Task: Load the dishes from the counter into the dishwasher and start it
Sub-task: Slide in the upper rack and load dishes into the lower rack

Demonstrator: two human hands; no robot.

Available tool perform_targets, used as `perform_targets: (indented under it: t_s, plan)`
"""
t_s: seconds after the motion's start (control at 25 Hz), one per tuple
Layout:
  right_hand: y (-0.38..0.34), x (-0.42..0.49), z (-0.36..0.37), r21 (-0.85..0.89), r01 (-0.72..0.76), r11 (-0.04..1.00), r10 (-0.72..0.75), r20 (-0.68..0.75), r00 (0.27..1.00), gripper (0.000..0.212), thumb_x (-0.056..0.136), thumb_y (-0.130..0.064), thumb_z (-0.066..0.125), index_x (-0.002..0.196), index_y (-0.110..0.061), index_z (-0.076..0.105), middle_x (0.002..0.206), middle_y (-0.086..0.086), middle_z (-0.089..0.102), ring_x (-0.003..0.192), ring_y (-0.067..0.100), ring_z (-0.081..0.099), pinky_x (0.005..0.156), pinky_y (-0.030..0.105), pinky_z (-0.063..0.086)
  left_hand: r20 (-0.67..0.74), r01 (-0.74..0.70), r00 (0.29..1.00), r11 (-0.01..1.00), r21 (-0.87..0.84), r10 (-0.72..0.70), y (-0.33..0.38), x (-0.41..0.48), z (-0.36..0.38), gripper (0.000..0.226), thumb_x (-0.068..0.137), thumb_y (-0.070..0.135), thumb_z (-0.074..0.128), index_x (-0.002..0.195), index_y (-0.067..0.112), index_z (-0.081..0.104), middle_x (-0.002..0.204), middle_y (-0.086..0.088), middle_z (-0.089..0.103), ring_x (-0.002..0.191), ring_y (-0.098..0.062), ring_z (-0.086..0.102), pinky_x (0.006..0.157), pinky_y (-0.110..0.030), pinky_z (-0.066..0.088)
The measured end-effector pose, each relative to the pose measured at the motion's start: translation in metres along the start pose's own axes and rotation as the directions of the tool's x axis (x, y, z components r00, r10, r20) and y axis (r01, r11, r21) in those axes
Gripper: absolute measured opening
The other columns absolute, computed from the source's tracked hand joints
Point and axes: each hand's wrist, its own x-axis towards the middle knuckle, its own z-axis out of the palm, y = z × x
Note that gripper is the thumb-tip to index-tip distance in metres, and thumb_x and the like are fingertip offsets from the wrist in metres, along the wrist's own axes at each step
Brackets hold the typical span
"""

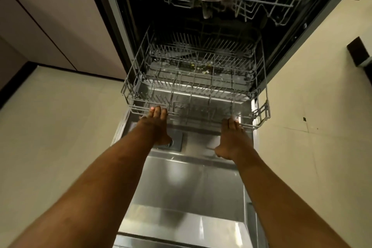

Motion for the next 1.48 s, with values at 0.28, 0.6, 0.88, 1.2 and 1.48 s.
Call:
perform_targets:
  t_s: [0.28, 0.6, 0.88, 1.2, 1.48]
  plan:
    - [-0.006, -0.032, 0.007, 0.013, -0.017, 1.0, 0.017, 0.067, 0.998, 0.11, 0.082, -0.037, 0.07, 0.153, -0.005, -0.008, 0.162, 0.014, -0.007, 0.149, 0.03, -0.004, 0.122, 0.039, 0.006, 0.046, -0.009, 0.999, 1.0, -0.003, 0.009, 0.002, -0.031, 0.014, 0.098, 0.094, 0.043, 0.053, 0.153, 0.01, -0.018, 0.16, -0.017, -0.021, 0.149, -0.033, -0.014, 0.123, -0.048, 0.007]
    - [-0.015, -0.078, 0.029, -0.011, -0.041, 0.999, 0.042, 0.148, 0.988, 0.105, 0.086, -0.037, 0.065, 0.153, -0.006, -0.01, 0.161, 0.015, -0.011, 0.149, 0.03, -0.007, 0.122, 0.04, 0.005, 0.101, -0.035, 0.994, 0.999, 0.0, 0.035, -0.002, -0.075, 0.045, 0.098, 0.091, 0.039, 0.054, 0.154, 0.012, -0.017, 0.161, -0.015, -0.02, 0.149, -0.031, -0.015, 0.123, -0.048, 0.008]
    - [-0.016, -0.137, 0.055, -0.003, -0.023, 1.0, 0.023, 0.212, 0.977, 0.106, 0.084, -0.033, 0.066, 0.153, -0.008, -0.01, 0.161, 0.014, -0.01, 0.149, 0.03, -0.004, 0.122, 0.039, 0.007, 0.155, -0.013, 0.988, 1.0, -0.016, 0.016, 0.003, -0.124, 0.087, 0.098, 0.092, 0.041, 0.052, 0.154, 0.009, -0.017, 0.161, -0.015, -0.021, 0.15, -0.03, -0.015, 0.123, -0.047, 0.008]
    - [-0.016, -0.209, 0.086, -0.024, 0.046, 0.999, -0.038, 0.254, 0.966, 0.105, 0.083, -0.036, 0.067, 0.153, -0.006, -0.005, 0.161, 0.015, -0.005, 0.149, 0.031, 0.002, 0.12, 0.039, 0.012, 0.208, -0.004, 0.978, 0.998, -0.07, 0.019, 0.008, -0.191, 0.136, 0.1, 0.091, 0.043, 0.053, 0.154, 0.009, -0.017, 0.161, -0.014, -0.022, 0.15, -0.031, -0.012, 0.122, -0.049, 0.011]
    - [-0.016, -0.211, 0.076, -0.035, 0.029, 0.999, -0.02, 0.238, 0.971, 0.104, 0.079, -0.033, 0.071, 0.154, -0.008, 0.003, 0.162, 0.013, 0.004, 0.148, 0.03, 0.01, 0.119, 0.039, 0.016, 0.142, -0.031, 0.989, 0.997, -0.076, 0.042, 0.007, -0.198, 0.13, 0.092, 0.094, 0.045, 0.05, 0.157, 0.011, -0.008, 0.164, -0.013, -0.009, 0.152, -0.03, -0.001, 0.123, -0.046, 0.012]
